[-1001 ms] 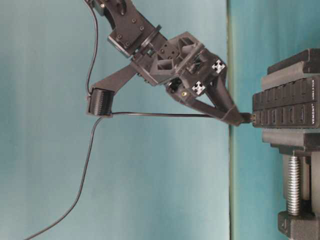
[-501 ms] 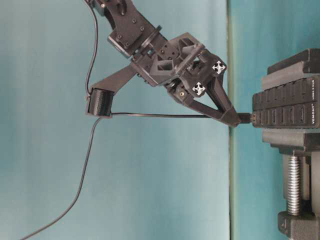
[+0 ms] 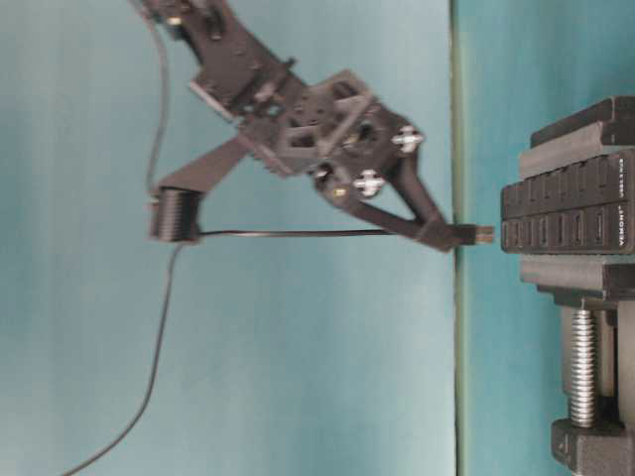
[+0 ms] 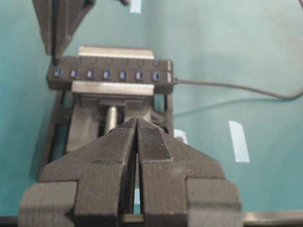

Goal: Insert the USB into the second port from the front of the fixed hub.
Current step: 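Close the right gripper on the USB plug and lift it clear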

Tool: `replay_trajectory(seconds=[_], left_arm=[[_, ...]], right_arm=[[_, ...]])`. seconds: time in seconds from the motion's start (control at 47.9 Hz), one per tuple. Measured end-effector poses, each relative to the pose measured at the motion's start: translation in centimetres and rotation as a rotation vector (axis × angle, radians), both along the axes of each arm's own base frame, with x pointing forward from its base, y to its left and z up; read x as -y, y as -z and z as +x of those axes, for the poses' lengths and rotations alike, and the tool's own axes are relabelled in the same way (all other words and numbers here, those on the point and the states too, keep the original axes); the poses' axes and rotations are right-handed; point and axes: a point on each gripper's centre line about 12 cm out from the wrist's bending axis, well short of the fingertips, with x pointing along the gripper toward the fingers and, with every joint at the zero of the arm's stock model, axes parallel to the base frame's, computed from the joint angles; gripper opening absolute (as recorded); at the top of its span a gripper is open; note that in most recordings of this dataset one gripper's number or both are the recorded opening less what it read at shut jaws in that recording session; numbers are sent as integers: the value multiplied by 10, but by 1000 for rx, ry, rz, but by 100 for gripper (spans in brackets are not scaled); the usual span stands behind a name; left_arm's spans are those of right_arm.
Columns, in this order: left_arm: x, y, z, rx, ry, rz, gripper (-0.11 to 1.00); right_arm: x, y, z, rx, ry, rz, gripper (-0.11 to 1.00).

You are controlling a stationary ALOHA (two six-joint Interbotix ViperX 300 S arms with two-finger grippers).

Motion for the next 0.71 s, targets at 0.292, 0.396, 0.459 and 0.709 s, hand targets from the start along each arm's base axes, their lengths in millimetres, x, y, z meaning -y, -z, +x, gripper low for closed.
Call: replay_trajectory(seconds=[0.292, 0.396, 0.459, 0.709], left_arm=[[0, 0, 0, -1, -1, -3, 0], [0, 0, 0, 0, -1, -1, 0], [0, 0, 0, 0, -1, -3, 0], [0, 0, 0, -1, -1, -3, 0]], right_arm=[[-11, -25, -3, 20, -8, 12, 7], [-17, -32, -4, 26, -13, 21, 7], [-19, -35, -5, 31, -18, 22, 7], [-21, -35, -4, 30, -18, 27, 7]])
